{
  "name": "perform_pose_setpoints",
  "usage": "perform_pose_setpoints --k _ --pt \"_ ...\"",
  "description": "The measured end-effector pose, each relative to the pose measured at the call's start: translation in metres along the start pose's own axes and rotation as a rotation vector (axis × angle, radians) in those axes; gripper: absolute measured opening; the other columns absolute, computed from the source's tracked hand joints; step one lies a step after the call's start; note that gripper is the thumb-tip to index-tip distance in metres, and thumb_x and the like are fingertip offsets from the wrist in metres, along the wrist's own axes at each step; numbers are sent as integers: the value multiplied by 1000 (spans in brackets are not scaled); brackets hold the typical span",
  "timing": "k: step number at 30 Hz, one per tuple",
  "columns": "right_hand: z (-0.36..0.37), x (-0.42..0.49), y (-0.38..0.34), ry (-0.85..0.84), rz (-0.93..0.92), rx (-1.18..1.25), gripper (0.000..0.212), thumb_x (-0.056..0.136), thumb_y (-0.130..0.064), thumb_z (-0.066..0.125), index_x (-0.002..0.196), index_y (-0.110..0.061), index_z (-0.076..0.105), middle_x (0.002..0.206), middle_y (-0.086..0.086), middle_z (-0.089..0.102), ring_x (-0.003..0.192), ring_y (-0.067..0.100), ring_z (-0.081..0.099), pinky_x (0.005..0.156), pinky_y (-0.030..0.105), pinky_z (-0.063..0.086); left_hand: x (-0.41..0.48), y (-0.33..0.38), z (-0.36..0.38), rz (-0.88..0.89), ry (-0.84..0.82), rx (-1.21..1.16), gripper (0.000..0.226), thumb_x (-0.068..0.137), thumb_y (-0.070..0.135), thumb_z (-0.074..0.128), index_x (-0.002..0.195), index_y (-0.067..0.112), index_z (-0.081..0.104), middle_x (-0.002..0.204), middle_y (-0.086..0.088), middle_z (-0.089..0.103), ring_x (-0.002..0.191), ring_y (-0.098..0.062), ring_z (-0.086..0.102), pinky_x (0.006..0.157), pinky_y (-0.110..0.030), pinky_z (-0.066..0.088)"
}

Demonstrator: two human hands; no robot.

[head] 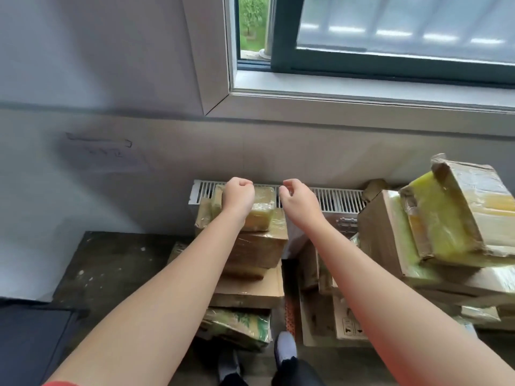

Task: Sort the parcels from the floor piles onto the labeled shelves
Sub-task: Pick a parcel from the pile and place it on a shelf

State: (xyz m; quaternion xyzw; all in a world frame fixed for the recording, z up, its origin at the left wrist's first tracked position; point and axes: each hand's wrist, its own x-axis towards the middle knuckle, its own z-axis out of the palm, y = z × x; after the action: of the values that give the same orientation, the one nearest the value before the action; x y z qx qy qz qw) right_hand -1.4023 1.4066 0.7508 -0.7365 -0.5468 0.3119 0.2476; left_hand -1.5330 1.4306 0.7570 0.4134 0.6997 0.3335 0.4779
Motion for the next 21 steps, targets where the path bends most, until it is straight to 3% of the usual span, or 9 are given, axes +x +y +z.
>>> perform_pose_setpoints --k 3,7,10,12,16,18,21 --pt "16 15 6 -62 10 -9 41 102 -29 40 139 -11 49 137 8 56 126 24 51 95 30 37 13 -13 -9 -24 53 29 29 93 4 41 110 14 62 109 -1 59 96 -20 52 77 -28 40" --pt "36 37 19 -162 71 10 46 104 -31 38 145 -10 41 143 11 50 128 26 49 95 30 37 32 -35 -20 -70 119 102 26 93 5 46 111 19 60 122 -3 59 94 -18 53 75 -29 41" --pt "52 43 30 -225 130 64 50 104 -31 39 149 -9 34 149 11 45 133 26 46 101 32 36 43 -50 -25 -124 102 168 39 96 8 50 134 16 52 134 -4 54 92 -14 47 74 -28 39" --pt "58 46 37 -216 172 96 52 104 -31 40 149 -8 32 149 11 44 131 26 47 97 32 37 47 -56 -26 -130 108 189 47 98 10 52 143 14 43 137 -5 52 90 -14 49 71 -26 39" --pt "63 54 48 -190 269 64 53 102 -39 39 140 -2 45 130 14 54 109 28 57 83 33 42 47 -64 -26 -202 139 178 54 96 26 60 144 9 41 143 -9 49 127 -29 49 95 -36 46" --pt "62 55 52 -216 302 73 51 101 -43 40 127 -1 55 111 11 63 93 27 62 74 33 46 46 -70 -24 -245 115 205 52 95 30 62 138 5 49 138 -11 53 125 -31 51 99 -39 47" --pt "57 50 55 -237 310 79 48 99 -41 46 130 -5 53 112 8 63 92 25 63 75 35 50 43 -76 -22 -237 106 211 43 93 26 65 130 4 56 128 -8 58 115 -28 55 88 -34 47"
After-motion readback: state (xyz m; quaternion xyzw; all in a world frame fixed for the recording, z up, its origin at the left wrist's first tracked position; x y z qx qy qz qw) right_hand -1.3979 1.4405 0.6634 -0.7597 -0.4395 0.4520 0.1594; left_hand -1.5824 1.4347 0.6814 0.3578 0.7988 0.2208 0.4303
